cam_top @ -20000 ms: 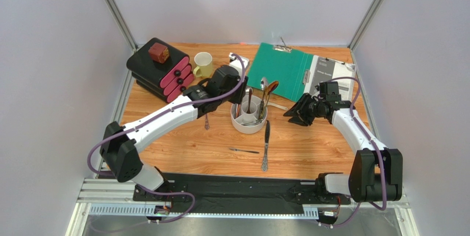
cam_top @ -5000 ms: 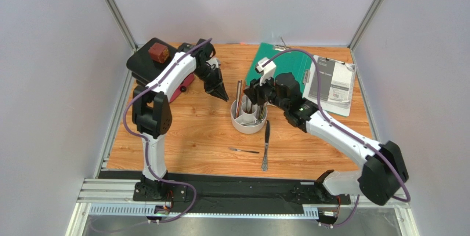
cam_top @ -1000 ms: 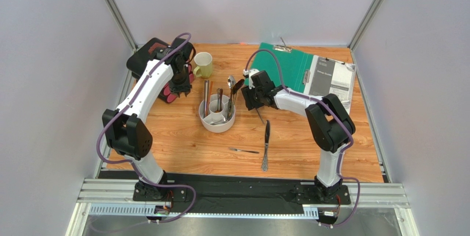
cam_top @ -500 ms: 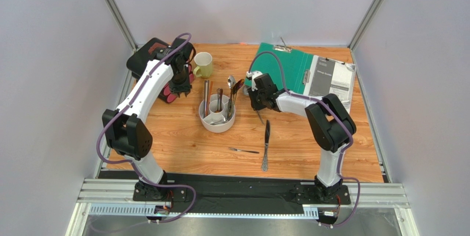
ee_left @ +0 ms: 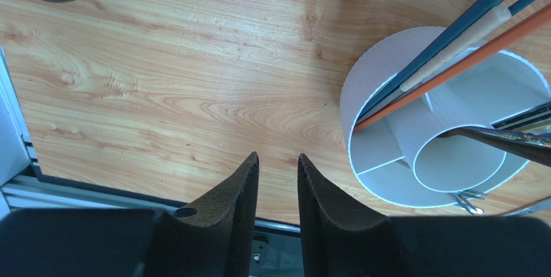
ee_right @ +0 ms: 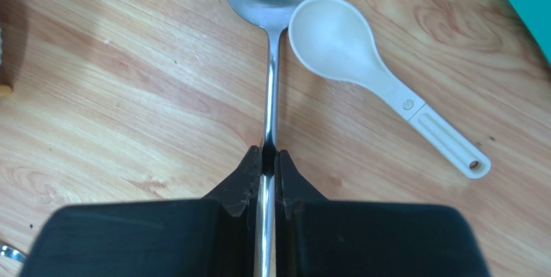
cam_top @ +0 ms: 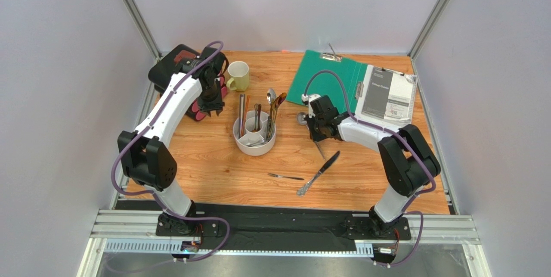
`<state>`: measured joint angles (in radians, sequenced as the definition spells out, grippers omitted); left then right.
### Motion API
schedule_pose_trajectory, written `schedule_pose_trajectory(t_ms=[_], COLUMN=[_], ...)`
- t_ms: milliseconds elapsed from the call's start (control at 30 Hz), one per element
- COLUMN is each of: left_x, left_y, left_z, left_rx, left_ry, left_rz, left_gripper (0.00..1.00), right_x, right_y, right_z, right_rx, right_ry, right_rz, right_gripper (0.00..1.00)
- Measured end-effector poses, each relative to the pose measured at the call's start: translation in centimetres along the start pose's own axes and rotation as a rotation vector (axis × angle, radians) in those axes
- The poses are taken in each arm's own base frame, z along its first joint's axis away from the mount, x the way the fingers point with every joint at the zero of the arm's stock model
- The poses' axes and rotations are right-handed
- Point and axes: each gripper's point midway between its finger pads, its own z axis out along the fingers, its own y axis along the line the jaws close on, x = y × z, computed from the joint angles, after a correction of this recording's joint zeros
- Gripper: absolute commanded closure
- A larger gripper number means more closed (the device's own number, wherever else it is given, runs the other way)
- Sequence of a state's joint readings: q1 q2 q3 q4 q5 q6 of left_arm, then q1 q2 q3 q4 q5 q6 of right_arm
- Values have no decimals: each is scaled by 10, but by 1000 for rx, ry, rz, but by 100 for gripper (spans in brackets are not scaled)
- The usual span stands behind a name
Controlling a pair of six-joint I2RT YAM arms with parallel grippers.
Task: Sort the eating utensils into containers
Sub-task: Pick up the spoon from the center of the board.
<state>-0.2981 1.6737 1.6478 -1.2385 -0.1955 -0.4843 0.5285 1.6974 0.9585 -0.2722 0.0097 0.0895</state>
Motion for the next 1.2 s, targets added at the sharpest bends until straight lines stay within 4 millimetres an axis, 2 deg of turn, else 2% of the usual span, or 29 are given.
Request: schedule_pose_trajectory(t_ms=[167,433,633,800,967,1067,1200], left_x=[2,4,5,2,0,-1,-2], left_y=[-2,-5,-6,-7,-10,-13,-22], left_z=[-1,1,2,2,2,2,-2], left_rx=[13,33,34,40,55,72,128], left_ry=[4,14,15,2,-5,-6,-12], left_rz=[-1,-4,-4,-6,-6,-5,4], left_gripper=[66,66,66,66,66,64,63], right_x=[-4,-33,-51,-63,-83,-85,-77], right_y=[-9,-20,-16,-15,-9,-3,10], right_z=[-21,-66,-95,-138,-184,-194,-196], right_rx=[43,61,48,44,18,-11,-45], right_ry=[19,-59,-77,-137,-244,-262,-233], right_rz=[-6,-2,-9,-5,13,25,16], right_gripper=[100,100,100,100,100,100,100])
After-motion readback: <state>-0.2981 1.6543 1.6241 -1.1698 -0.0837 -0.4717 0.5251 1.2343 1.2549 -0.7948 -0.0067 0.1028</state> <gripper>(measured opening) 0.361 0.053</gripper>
